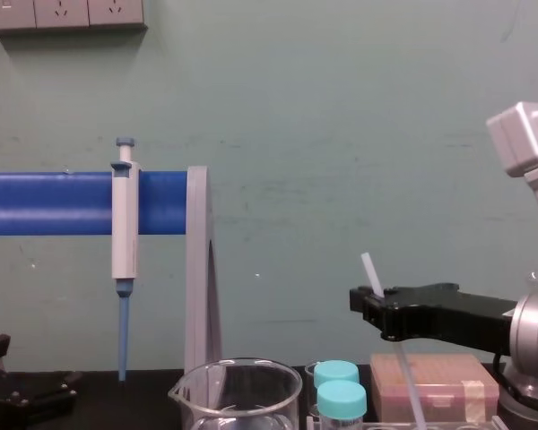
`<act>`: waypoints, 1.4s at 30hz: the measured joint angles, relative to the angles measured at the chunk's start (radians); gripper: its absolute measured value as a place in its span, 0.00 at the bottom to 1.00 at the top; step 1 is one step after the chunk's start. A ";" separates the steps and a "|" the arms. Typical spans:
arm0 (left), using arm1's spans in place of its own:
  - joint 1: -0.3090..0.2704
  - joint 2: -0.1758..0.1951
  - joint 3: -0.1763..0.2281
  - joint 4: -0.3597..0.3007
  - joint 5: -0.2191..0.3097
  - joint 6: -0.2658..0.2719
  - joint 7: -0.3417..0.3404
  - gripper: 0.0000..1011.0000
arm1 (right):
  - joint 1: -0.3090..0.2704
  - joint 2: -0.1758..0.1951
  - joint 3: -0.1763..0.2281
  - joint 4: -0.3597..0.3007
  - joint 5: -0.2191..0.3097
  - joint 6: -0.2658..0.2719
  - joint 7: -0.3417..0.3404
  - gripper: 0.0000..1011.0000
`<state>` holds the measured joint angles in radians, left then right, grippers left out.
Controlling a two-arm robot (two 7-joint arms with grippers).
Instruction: Pick up the stirring rod with one hand, then place it down.
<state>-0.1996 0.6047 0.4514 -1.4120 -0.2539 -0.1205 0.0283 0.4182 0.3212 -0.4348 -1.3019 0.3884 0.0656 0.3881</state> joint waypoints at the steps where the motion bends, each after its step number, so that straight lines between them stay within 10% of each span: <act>1: 0.000 0.000 0.000 0.000 0.000 0.000 0.000 0.99 | -0.008 -0.002 0.005 -0.003 -0.008 -0.026 0.000 0.07; 16: 0.000 0.000 0.000 0.000 0.000 0.000 0.000 0.99 | -0.100 -0.031 0.090 -0.026 0.032 -0.252 0.062 0.07; 42: 0.000 0.000 0.000 0.000 0.000 0.000 0.000 0.99 | -0.086 0.001 0.222 -0.118 0.026 -0.301 0.024 0.07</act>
<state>-0.1996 0.6047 0.4514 -1.4120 -0.2539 -0.1205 0.0283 0.3318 0.3220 -0.2130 -1.4201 0.4147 -0.2357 0.4116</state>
